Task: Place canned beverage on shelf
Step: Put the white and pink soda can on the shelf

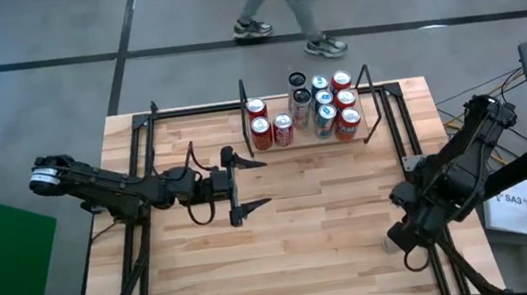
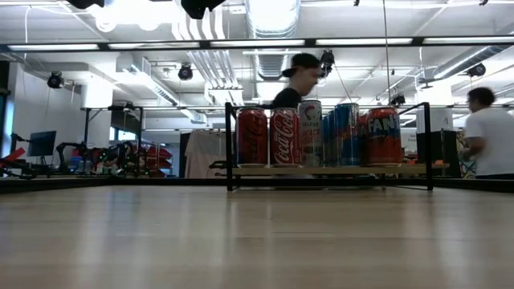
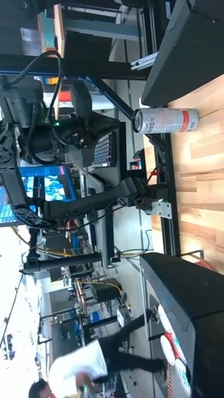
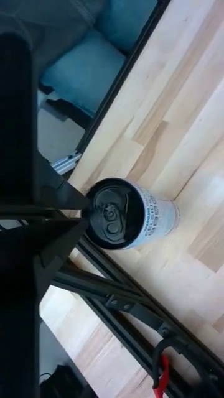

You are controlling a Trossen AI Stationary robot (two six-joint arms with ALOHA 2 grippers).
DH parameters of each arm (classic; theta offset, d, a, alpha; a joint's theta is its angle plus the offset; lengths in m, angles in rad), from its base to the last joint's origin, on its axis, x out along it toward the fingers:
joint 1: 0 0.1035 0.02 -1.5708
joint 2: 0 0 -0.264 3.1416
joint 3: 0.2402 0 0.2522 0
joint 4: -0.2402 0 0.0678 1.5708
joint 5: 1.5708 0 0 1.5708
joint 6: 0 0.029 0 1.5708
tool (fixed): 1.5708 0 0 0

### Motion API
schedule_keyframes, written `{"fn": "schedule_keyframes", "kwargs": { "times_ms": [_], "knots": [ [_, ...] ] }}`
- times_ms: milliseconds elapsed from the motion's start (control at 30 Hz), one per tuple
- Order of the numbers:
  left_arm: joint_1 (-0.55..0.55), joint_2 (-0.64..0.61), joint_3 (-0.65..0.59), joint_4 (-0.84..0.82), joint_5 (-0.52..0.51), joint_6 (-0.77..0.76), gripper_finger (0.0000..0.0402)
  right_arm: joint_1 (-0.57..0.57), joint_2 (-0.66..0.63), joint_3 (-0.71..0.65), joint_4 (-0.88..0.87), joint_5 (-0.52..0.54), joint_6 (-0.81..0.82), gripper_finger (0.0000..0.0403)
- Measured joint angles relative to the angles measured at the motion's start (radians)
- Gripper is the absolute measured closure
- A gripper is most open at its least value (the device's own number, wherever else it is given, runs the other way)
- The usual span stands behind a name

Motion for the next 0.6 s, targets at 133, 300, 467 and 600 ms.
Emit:
{"fn": "schedule_keyframes", "kwargs": {
  "times_ms": [133,300,467,600],
  "knots": [
    [0.0,0.0,0.0,0.006,0.0,0.003,0.0012,0.0,0.0,0.0,0.0,0.0,0.0,0.0346],
    [0.0,0.0,0.0,0.012,0.0,0.013,0.0012,0.0,0.0,0.0,-0.006,0.0,0.037,0.0265],
    [0.0,0.005,0.0,-0.001,0.0,0.063,0.0012,0.0,0.0,0.0,-0.011,-0.002,0.085,0.0176],
    [-0.001,0.03,0.0,-0.024,0.0,0.092,0.0012,0.0,0.0,0.0,-0.011,-0.008,0.095,0.012]
  ]
}}
